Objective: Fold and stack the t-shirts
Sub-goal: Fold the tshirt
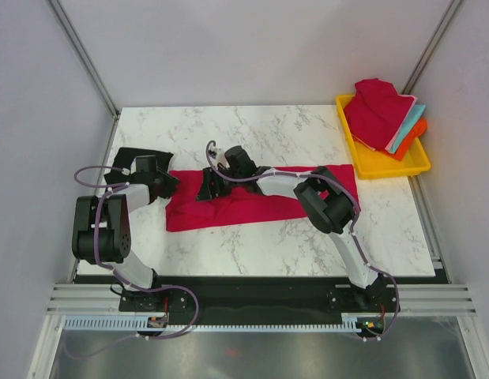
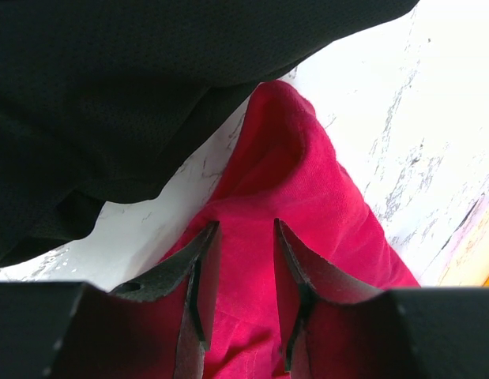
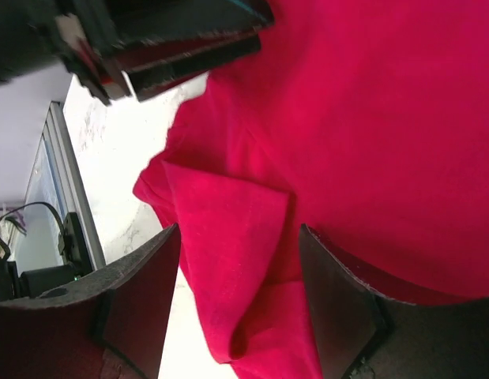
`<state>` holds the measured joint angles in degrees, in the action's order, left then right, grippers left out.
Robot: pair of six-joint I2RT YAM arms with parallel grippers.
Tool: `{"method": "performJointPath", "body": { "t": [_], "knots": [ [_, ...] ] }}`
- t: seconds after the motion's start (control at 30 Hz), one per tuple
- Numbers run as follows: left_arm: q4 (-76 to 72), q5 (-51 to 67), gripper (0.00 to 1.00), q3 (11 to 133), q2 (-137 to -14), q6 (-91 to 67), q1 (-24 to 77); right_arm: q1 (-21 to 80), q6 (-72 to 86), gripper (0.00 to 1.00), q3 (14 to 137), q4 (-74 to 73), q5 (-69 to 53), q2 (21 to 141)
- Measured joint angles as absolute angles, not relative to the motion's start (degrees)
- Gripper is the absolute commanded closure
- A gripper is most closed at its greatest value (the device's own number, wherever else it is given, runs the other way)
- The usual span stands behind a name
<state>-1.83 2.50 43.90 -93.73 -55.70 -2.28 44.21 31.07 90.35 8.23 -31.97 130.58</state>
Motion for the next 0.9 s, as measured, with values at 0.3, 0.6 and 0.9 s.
{"method": "performJointPath", "body": {
  "t": [0.3, 0.6, 0.9],
  "knots": [
    [-1.8, 2.5, 0.6, 43.9, -93.7, -55.7, -2.3, 46.7, 32.9, 0.32, 89.6, 9.7, -36.8, 132.2],
    [-1.4, 2.5, 0.6, 43.9, -93.7, -55.7, -2.3, 52.6, 33.7, 0.33, 78.2, 13.1, -39.3, 126.0],
    [-1.4, 2.5, 0.6, 43.9, -93.7, -55.7, -2.3, 56.6, 33.2, 0.33, 70.0, 13.2, -41.6, 118.3]
  ]
}}
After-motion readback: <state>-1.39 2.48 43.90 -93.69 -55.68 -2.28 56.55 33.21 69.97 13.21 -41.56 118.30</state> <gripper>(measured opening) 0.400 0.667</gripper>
